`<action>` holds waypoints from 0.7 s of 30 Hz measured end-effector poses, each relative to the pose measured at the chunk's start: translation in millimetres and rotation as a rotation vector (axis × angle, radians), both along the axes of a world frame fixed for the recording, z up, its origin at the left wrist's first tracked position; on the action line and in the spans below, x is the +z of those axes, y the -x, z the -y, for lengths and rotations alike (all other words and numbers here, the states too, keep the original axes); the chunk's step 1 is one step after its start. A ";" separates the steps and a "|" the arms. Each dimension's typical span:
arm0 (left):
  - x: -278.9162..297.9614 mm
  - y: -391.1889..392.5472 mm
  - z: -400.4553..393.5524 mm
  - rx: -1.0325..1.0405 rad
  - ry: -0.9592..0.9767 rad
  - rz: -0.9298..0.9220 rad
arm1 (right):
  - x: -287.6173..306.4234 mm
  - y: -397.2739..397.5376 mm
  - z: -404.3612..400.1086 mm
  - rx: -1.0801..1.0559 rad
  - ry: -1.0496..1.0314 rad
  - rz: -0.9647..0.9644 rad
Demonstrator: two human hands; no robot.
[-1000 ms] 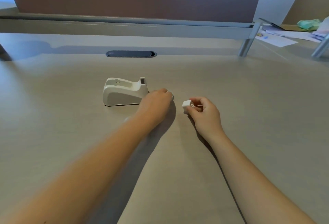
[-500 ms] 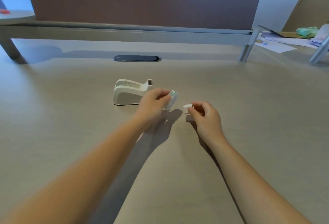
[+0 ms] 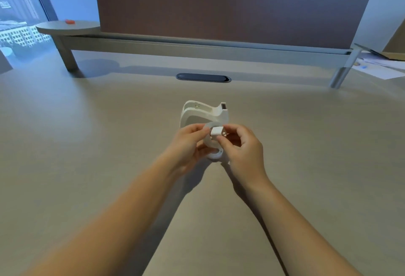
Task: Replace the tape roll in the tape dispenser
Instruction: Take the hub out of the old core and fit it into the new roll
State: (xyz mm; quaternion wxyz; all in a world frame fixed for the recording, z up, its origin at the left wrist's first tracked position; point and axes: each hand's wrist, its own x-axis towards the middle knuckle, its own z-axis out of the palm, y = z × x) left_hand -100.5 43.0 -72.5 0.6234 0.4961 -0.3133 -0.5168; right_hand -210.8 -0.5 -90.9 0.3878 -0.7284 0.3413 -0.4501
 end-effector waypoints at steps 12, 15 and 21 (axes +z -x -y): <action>-10.3 -18.6 5.1 0.038 0.111 -0.043 | -2.6 -17.6 14.4 -0.006 0.280 -0.130; -12.2 -20.3 5.5 0.042 0.116 -0.018 | -5.0 -19.8 15.3 -0.018 0.326 -0.175; -13.5 -19.8 6.1 0.061 0.116 -0.007 | -6.0 -24.3 13.0 -0.061 0.342 -0.182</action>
